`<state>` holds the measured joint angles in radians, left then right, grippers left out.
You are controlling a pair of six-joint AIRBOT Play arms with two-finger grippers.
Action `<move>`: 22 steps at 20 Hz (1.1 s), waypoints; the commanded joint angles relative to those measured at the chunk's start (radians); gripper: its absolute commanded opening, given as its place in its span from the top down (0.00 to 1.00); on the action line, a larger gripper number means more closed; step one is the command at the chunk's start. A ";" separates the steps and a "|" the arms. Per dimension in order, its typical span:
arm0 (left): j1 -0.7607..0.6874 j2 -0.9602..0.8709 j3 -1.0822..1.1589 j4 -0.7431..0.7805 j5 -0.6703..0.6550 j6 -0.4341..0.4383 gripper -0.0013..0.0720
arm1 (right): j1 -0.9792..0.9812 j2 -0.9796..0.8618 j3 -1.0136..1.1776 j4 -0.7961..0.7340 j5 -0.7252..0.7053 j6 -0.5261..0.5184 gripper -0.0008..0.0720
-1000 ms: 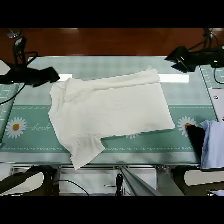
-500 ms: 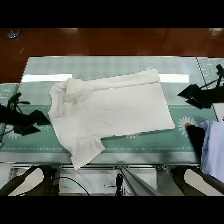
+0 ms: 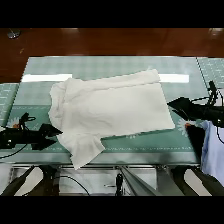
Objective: Fold the shirts.
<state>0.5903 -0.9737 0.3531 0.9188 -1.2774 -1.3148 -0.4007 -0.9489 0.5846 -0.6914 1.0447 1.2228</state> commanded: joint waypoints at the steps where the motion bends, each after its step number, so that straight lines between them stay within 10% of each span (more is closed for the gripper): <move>1: 0.007 -0.008 -0.031 -0.030 0.011 0.026 0.02 | 0.000 0.007 -0.011 0.040 0.002 -0.013 0.14; 7: -0.112 -0.082 -0.039 -0.046 0.083 0.047 0.03 | 0.000 0.008 -0.011 0.086 0.002 -0.011 0.14; 9: -0.163 -0.090 -0.041 -0.048 0.134 0.047 0.33 | -0.019 0.007 -0.005 0.099 -0.003 -0.008 0.14; 11: -0.165 -0.089 -0.038 -0.048 0.139 0.061 0.92 | -0.098 0.008 0.027 0.049 0.026 -0.002 0.14; 17: -0.165 -0.079 0.034 -0.079 0.084 0.096 0.94 | -0.294 0.006 0.012 -0.445 0.134 0.221 0.14; 22: -0.167 -0.079 0.044 -0.119 0.079 0.111 0.94 | -0.193 -0.070 -0.052 -0.354 0.121 0.196 0.14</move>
<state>0.4252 -1.0538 0.3882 0.8234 -1.1843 -1.2171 -0.6346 -0.9749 0.5537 -1.0294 1.1553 1.4078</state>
